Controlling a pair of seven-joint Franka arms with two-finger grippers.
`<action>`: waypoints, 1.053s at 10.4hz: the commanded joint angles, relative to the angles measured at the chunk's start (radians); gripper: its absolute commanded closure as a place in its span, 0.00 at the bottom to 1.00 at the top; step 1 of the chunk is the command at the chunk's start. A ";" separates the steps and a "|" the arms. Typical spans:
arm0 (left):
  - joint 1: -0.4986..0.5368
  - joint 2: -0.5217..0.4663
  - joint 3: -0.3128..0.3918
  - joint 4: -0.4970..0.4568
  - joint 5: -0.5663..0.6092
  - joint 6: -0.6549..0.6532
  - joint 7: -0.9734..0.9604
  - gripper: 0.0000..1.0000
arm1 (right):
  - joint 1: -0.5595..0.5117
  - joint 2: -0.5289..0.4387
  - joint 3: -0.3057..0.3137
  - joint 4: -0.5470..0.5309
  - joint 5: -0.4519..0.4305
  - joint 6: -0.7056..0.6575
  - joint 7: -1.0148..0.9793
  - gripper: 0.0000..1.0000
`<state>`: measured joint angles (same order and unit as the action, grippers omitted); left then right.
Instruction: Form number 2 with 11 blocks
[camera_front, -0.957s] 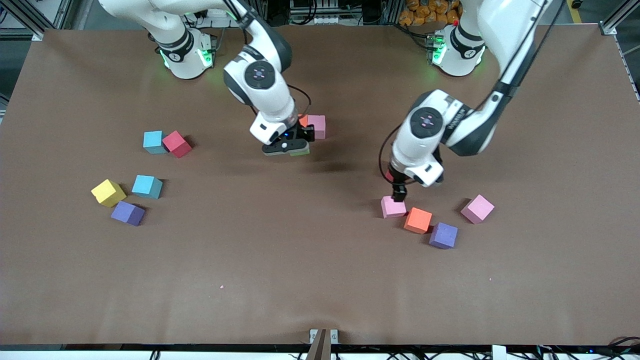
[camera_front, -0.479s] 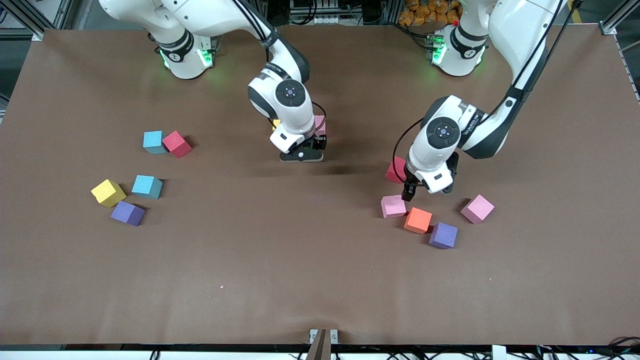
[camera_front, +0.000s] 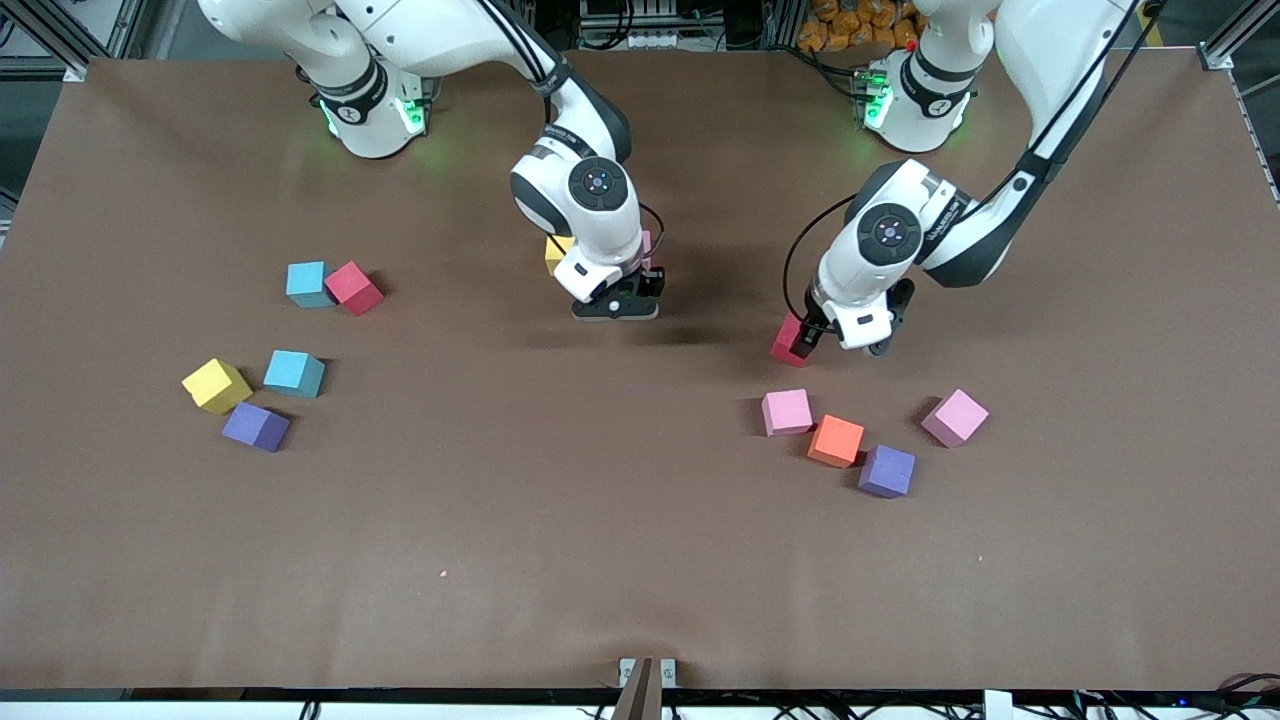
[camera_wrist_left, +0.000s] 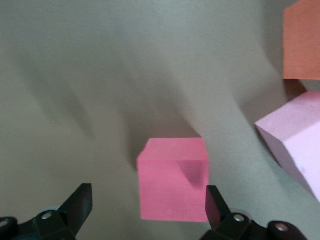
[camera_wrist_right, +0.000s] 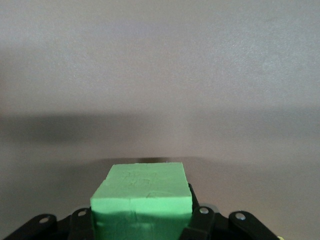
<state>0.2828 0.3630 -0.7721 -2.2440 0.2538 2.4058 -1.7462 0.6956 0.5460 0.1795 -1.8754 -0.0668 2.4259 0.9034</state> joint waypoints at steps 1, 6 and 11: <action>0.042 -0.016 -0.029 -0.034 0.021 0.053 -0.007 0.00 | 0.028 0.046 -0.011 0.024 -0.021 0.007 0.035 0.73; 0.032 0.025 -0.027 -0.040 0.025 0.125 -0.056 0.00 | 0.042 0.066 -0.011 0.039 -0.021 0.007 0.054 0.73; 0.019 0.074 -0.024 -0.042 0.074 0.148 -0.079 0.00 | 0.038 0.068 -0.008 0.038 -0.034 -0.008 0.058 0.73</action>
<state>0.3006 0.4213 -0.7880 -2.2803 0.2698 2.5384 -1.7845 0.7252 0.6034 0.1762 -1.8564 -0.0788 2.4384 0.9330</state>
